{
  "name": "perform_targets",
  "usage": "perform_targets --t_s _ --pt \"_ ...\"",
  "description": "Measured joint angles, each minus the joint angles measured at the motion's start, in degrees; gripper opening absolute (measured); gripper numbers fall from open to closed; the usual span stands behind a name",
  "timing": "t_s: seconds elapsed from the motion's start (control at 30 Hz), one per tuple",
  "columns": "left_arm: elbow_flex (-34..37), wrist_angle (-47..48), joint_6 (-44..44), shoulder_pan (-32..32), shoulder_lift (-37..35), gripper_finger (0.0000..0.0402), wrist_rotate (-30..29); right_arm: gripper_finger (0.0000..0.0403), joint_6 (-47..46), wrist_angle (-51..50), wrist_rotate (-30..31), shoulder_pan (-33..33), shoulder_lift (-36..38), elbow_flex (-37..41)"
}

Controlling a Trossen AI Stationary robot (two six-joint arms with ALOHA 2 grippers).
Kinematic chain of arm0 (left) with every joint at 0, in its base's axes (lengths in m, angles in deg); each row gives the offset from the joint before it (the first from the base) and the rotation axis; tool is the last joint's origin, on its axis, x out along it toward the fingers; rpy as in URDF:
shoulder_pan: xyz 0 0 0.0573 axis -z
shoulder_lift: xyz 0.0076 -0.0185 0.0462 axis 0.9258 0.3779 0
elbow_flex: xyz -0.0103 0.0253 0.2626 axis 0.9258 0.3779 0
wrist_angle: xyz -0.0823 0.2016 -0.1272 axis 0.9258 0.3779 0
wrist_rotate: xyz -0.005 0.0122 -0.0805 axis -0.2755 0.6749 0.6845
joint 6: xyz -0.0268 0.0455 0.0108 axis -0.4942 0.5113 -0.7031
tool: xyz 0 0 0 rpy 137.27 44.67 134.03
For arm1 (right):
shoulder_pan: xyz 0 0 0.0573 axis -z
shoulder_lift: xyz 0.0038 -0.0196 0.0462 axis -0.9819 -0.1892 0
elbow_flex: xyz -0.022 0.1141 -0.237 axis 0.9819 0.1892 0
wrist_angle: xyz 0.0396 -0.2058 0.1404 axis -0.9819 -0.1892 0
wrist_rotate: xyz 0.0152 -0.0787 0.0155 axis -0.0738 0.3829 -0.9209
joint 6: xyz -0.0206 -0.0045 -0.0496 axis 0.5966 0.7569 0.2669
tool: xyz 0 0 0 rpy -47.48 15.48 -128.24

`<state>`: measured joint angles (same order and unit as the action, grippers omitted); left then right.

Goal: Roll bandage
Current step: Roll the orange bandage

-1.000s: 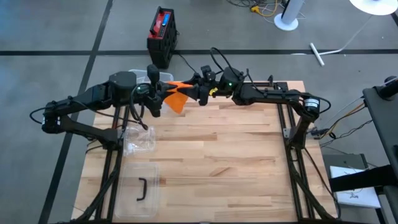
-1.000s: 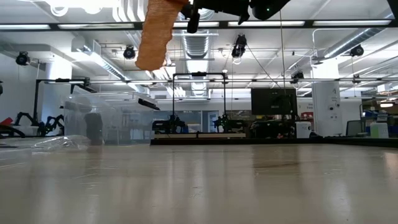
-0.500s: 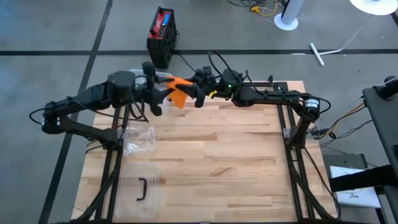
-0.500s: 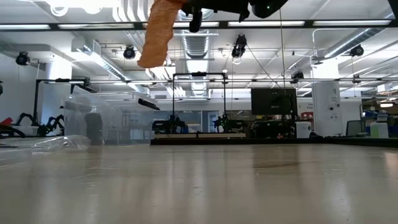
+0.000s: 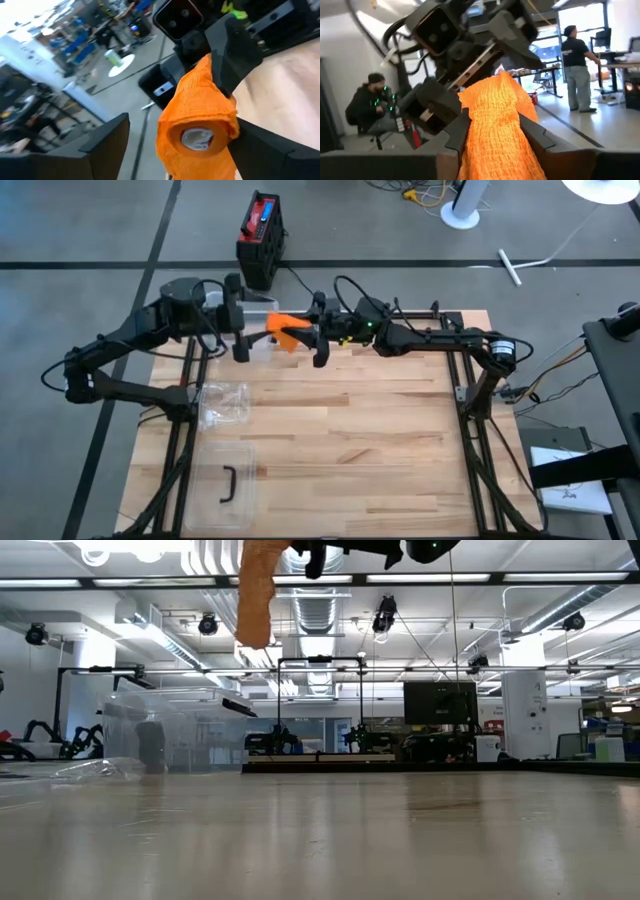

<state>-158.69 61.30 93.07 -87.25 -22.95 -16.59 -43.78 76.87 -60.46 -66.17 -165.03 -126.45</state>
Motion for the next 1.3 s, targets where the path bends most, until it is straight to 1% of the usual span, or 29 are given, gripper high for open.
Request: perform_targets --t_s 0.1,0.17,0.27,0.33,0.47,0.63,0.7,0.77,0.9,1.0,1.03,1.2,1.3 --pt "0.2 0.6 0.8 -0.3 0.2 0.0306 3.0 0.0105 2.1 -0.2 -2.8 -0.1 0.0 0.2" --pt "0.2 0.6 1.0 -0.2 0.3 0.0301 4.4 0.0107 2.4 -0.3 -4.6 -0.1 0.0 0.3" --pt "0.3 0.6 1.1 -0.3 0.3 0.0284 7.0 0.0107 4.4 -0.2 -5.7 -0.2 0.0 0.6" --pt "0.3 0.7 0.8 -0.3 0.6 0.0265 7.5 0.0105 5.7 -0.2 -6.4 -0.3 0.0 0.6" --pt "0.3 0.8 -0.5 -0.2 1.4 0.0207 8.5 0.0104 8.1 -0.4 -7.6 -0.4 0.0 0.7" --pt "0.0 1.6 -0.9 -0.3 2.8 0.0102 12.7 0.0117 8.2 -3.6 -6.4 -0.4 0.1 0.7" --pt "-0.6 2.0 -1.1 -0.3 3.1 0.0059 13.2 0.0125 8.4 -3.7 -6.3 -0.4 0.1 0.8" --pt "-1.4 3.3 -1.5 -0.3 3.6 0.0031 13.3 0.0134 8.6 -4.1 -6.3 -0.4 0.0 1.0" --pt "-3.5 4.6 -2.9 -0.3 4.1 0.0031 13.5 0.0165 9.0 -3.9 -6.3 -0.3 0.7 2.2" --pt "-4.3 3.5 -3.7 -0.4 2.9 0.0031 13.6 0.0196 8.7 -1.7 -7.2 -0.2 1.8 5.1" --pt "-4.4 3.1 -3.8 -0.4 2.1 0.0031 13.9 0.0206 8.4 0.3 -7.2 -0.2 2.1 6.6" --pt "-3.8 3.7 -4.8 -0.3 -0.2 0.0031 16.4 0.0245 3.3 18.3 -5.6 0.1 2.9 13.5" --pt "-3.6 4.3 -4.8 -0.4 -0.1 0.0031 16.7 0.0254 -2.1 19.5 -4.8 0.3 3.0 14.1"
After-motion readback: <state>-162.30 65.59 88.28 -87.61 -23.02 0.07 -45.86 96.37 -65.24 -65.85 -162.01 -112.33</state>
